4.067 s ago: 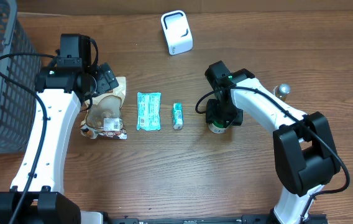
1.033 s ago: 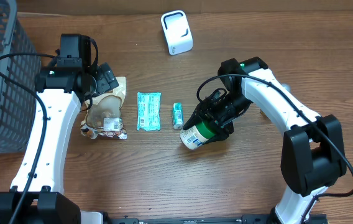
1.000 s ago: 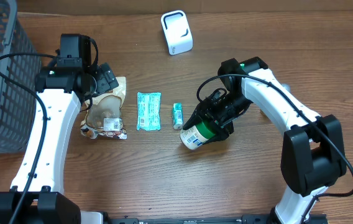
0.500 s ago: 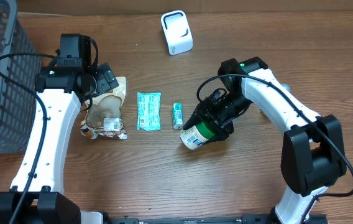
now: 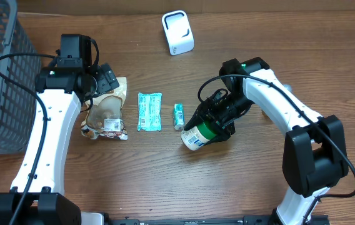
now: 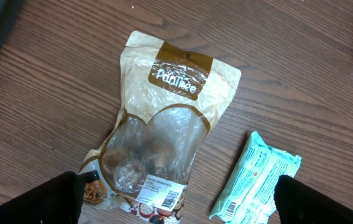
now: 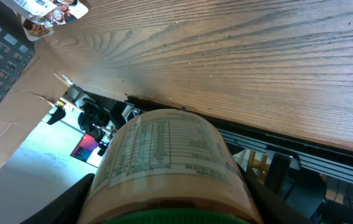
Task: Scan the item barcode
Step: 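Lift the jar and tilt it sideways, rotating the label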
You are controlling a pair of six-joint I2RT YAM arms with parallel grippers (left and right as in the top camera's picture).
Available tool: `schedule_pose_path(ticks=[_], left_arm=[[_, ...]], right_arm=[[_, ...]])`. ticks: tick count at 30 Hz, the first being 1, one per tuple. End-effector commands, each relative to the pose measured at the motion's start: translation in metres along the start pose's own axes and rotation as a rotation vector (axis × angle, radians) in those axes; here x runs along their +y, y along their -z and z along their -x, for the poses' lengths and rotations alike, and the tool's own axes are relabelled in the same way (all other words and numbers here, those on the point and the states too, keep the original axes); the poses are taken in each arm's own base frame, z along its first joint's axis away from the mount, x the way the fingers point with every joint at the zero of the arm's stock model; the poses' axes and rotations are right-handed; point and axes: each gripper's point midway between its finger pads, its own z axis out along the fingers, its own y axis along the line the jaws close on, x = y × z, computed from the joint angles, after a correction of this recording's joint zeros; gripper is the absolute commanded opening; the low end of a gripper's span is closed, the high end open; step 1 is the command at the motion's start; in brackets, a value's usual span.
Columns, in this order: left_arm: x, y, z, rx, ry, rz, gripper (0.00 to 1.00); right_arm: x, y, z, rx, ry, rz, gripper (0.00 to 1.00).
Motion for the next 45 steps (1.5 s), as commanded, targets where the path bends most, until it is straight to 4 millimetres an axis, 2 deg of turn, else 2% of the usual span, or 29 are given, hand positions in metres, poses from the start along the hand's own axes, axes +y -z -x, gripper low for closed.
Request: schedule_pose_path(ticks=[1, 10, 21, 32, 41, 45], left_arm=[[0.0, 0.001, 0.003, -0.005, -0.003, -0.003, 0.99], [0.0, 0.001, 0.003, -0.005, -0.003, -0.003, 1.0], [0.0, 0.001, 0.003, -0.005, -0.003, -0.003, 0.99], [0.0, 0.001, 0.003, -0.005, -0.003, -0.003, 1.0], [0.0, 0.001, 0.003, -0.005, -0.003, -0.003, 1.0], [0.0, 0.001, 0.003, -0.005, -0.003, -0.003, 1.0]], right_arm=[[0.017, 0.012, -0.012, -0.009, 0.04, 0.056, 0.21], [0.019, 0.012, -0.017, 0.015, 0.024, 0.072, 0.2], [0.009, 0.013, 0.011, -0.113, 0.099, -0.013, 0.21], [-0.011, 0.03, 0.067, -0.385, 0.183, -0.209, 0.2], [0.006, 0.041, 0.094, -0.512, 0.267, -0.192, 0.18], [0.003, 0.053, 0.112, -0.613, 0.28, -0.249, 0.18]])
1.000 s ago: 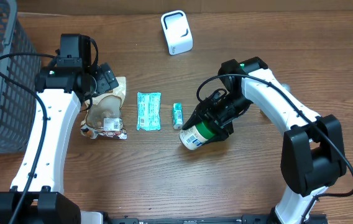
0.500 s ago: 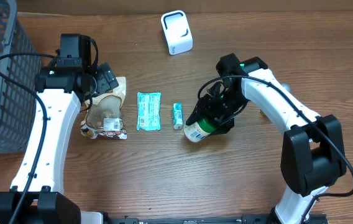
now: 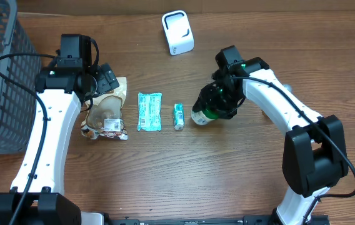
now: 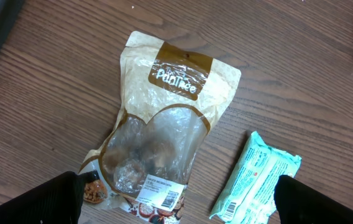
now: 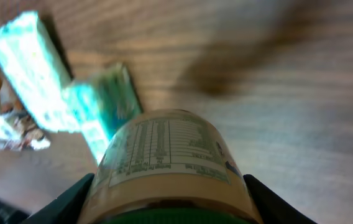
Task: Scan the item barcode
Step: 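Lift the jar and tilt it sideways, rotating the label, then carry the jar up to the white scanner and hold it there, then move the jar away from the scanner toward table right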
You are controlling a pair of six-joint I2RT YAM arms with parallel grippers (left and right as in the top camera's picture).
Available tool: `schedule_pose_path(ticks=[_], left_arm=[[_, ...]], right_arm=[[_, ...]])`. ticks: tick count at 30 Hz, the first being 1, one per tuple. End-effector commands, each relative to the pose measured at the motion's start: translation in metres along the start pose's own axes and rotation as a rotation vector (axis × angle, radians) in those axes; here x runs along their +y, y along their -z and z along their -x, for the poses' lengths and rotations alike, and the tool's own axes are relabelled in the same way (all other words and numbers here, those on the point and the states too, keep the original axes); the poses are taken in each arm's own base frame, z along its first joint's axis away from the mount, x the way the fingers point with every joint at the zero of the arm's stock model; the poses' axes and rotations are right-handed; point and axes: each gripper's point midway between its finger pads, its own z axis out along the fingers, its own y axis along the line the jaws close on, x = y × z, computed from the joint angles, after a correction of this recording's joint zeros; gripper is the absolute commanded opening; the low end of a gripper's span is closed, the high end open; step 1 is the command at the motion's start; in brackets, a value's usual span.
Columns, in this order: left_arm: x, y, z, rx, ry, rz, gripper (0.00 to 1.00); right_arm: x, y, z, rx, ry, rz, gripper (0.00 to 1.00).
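My right gripper (image 3: 218,103) is shut on a green-capped bottle (image 3: 204,114) with a white printed label (image 5: 167,149), held just right of the small teal packet (image 3: 178,115). In the right wrist view its fingers (image 5: 64,202) press both sides of the bottle. The white barcode scanner (image 3: 177,32) stands at the back centre. My left gripper (image 4: 176,196) hangs open over the tan snack bag (image 4: 164,124), whose barcode sticker (image 4: 163,194) faces up. A teal wrapped pack (image 3: 149,111) lies between the bag and the small packet.
A grey wire basket fills the far left edge of the table. The wooden table (image 3: 165,181) stretches bare toward the front. The right arm's links (image 3: 290,112) arch over the right half.
My right gripper has swung the bottle from lying tilted toward the table's front to a spot farther back, close to the small teal packet. The wrist view now faces the packets. The left arm is unmoved.
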Motion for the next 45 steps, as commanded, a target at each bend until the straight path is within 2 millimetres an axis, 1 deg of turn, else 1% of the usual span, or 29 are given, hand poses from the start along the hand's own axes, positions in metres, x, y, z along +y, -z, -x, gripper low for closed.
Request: schedule_pose_path(ticks=[1, 4, 7, 9, 12, 15, 17, 19, 20, 23, 25, 27, 28, 30, 35, 39, 45], left_arm=[[0.0, 0.001, 0.003, -0.006, -0.003, -0.003, 1.0], [0.0, 0.001, 0.003, -0.006, -0.003, -0.003, 0.99], [0.0, 0.001, 0.003, -0.006, -0.003, -0.003, 1.0], [0.0, 0.001, 0.003, -0.006, -0.003, -0.003, 0.99], [0.0, 0.001, 0.003, -0.006, -0.003, -0.003, 1.0], [0.0, 0.001, 0.003, -0.006, -0.003, -0.003, 0.99], [0.0, 0.001, 0.003, -0.006, -0.003, -0.003, 1.0], [0.0, 0.001, 0.003, -0.006, -0.003, -0.003, 1.0], [0.0, 0.001, 0.003, -0.006, -0.003, -0.003, 0.99], [0.0, 0.001, 0.003, -0.006, -0.003, -0.003, 1.0], [0.0, 0.001, 0.003, -0.006, -0.003, -0.003, 1.0], [0.0, 0.001, 0.003, -0.006, -0.003, -0.003, 1.0], [0.0, 0.001, 0.003, -0.006, -0.003, -0.003, 0.99], [0.0, 0.001, 0.003, -0.006, -0.003, -0.003, 1.0], [0.0, 0.001, 0.003, -0.006, -0.003, -0.003, 0.99], [0.0, 0.001, 0.003, -0.006, -0.003, -0.003, 1.0], [0.0, 0.001, 0.003, -0.006, -0.003, -0.003, 0.99]], right_arm=[[-0.002, 0.022, 0.028, -0.166, 0.048, -0.067, 0.17], [-0.005, 0.025, 0.042, -0.227, 0.128, -0.109, 0.17], [-0.007, 0.031, 0.06, -0.306, 0.233, -0.157, 0.16], [-0.007, 0.033, 0.066, -0.333, 0.26, -0.171, 0.15], [0.0, 0.037, 0.074, -0.364, 0.346, -0.167, 0.16], [0.015, 0.053, 0.084, -0.41, 0.396, -0.154, 0.16], [0.029, 0.075, 0.088, -0.442, 0.42, -0.141, 0.16], [0.045, 0.101, 0.09, -0.474, 0.448, -0.132, 0.16], [0.054, 0.117, 0.09, -0.494, 0.462, -0.127, 0.15], [0.076, 0.157, 0.089, -0.552, 0.481, -0.102, 0.1], [0.089, 0.181, 0.088, -0.6, 0.495, -0.083, 0.09], [0.098, 0.197, 0.088, -0.637, 0.506, -0.067, 0.09], [0.101, 0.201, 0.089, -0.653, 0.511, -0.061, 0.09], [0.105, 0.204, 0.093, -0.676, 0.517, -0.051, 0.09], [0.113, 0.195, 0.115, -0.714, 0.528, -0.034, 0.09], [0.122, 0.18, 0.138, -0.748, 0.543, -0.018, 0.09], [0.137, 0.158, 0.181, -0.834, 0.568, 0.019, 0.09]])
